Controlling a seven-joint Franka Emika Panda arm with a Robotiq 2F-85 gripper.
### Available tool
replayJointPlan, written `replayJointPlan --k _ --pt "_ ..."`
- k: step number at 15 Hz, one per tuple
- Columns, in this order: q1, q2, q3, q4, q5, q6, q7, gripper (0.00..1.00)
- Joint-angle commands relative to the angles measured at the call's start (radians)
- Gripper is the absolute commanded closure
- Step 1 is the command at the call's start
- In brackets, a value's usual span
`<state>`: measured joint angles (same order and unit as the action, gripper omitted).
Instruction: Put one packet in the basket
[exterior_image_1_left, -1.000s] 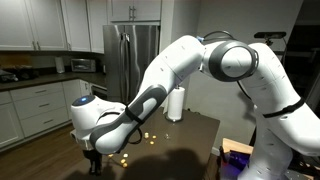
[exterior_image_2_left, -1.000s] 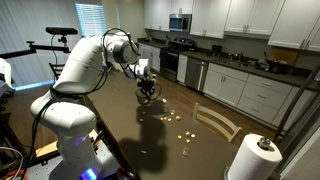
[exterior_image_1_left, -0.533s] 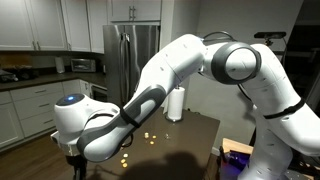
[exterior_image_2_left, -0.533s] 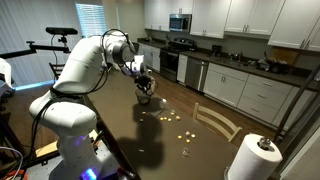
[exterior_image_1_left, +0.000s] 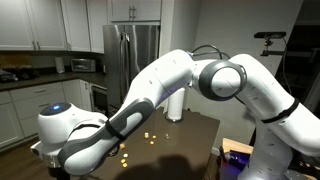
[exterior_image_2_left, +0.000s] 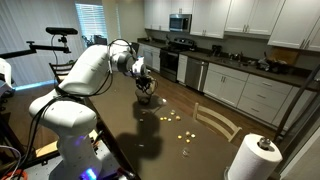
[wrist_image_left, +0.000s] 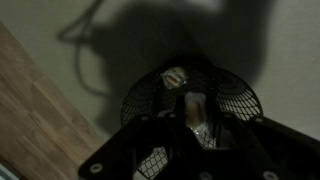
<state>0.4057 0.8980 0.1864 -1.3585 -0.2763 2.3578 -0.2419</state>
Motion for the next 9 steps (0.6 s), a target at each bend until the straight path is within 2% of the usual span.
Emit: replayJointPlan --k 1,2,3,9 --pt "0.027 0.142 0.012 0.206 0.002 -0.082 -0.069 0.91" --pt "0.033 0.169 0.016 0.245 0.004 -0.105 -0.087 0.52" --pt "0.042 0.187 0.012 0.271 0.003 -0.12 -0.09 0.51" --pt "0.065 0.249 -0.003 0.372 0.006 -0.141 -0.083 0.13"
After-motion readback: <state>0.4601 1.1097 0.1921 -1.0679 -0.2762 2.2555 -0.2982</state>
